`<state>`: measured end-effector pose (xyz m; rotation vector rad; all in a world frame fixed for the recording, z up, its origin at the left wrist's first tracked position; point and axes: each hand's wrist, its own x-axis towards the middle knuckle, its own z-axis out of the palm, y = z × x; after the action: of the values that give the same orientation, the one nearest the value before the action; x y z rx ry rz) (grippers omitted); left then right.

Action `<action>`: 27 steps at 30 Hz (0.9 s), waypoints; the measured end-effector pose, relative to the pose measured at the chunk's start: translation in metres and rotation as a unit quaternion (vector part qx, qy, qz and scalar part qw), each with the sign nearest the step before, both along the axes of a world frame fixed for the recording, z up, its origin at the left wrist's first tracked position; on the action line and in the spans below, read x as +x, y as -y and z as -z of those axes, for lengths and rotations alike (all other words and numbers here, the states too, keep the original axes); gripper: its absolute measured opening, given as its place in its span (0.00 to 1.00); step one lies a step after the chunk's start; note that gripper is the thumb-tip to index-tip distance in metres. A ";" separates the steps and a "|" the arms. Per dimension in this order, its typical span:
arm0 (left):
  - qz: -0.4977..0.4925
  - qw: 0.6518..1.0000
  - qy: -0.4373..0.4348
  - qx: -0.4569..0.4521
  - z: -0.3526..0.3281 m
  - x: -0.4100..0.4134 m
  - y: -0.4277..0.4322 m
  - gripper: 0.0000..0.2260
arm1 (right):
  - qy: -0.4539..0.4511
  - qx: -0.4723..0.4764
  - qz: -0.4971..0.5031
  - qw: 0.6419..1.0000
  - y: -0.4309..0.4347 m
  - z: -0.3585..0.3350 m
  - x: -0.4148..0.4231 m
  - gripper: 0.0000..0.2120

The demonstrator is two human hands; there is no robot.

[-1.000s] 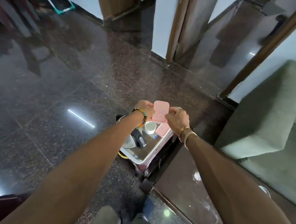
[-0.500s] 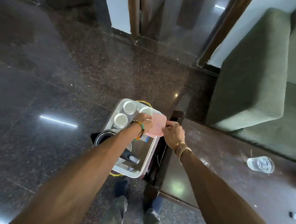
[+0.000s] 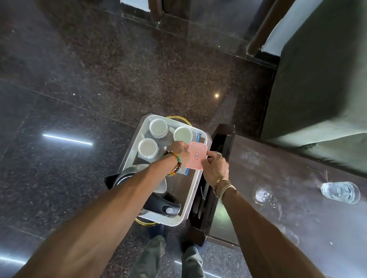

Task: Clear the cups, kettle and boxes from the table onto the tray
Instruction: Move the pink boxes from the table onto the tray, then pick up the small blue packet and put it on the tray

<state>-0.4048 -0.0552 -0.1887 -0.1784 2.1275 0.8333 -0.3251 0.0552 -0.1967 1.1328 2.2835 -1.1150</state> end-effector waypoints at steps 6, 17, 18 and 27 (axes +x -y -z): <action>0.038 0.999 0.003 -0.010 0.014 0.002 0.004 0.19 | 0.010 0.009 -0.001 1.000 0.003 0.015 0.001 0.20; 0.055 0.998 0.002 -0.024 0.002 -0.005 0.009 0.15 | 0.020 -0.006 0.028 0.999 -0.001 0.009 0.004 0.23; 0.060 0.998 -0.006 -0.026 -0.003 -0.005 0.009 0.13 | 0.017 -0.004 0.036 0.999 -0.003 0.004 0.005 0.23; 0.126 0.988 -0.085 -0.026 -0.087 -0.007 0.006 0.05 | -0.047 0.049 0.035 0.997 -0.023 -0.070 0.029 0.22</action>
<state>-0.4118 -0.0615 -0.1017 0.1382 2.2722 0.6646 -0.2965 0.0782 -0.1263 1.2295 2.4119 -1.1138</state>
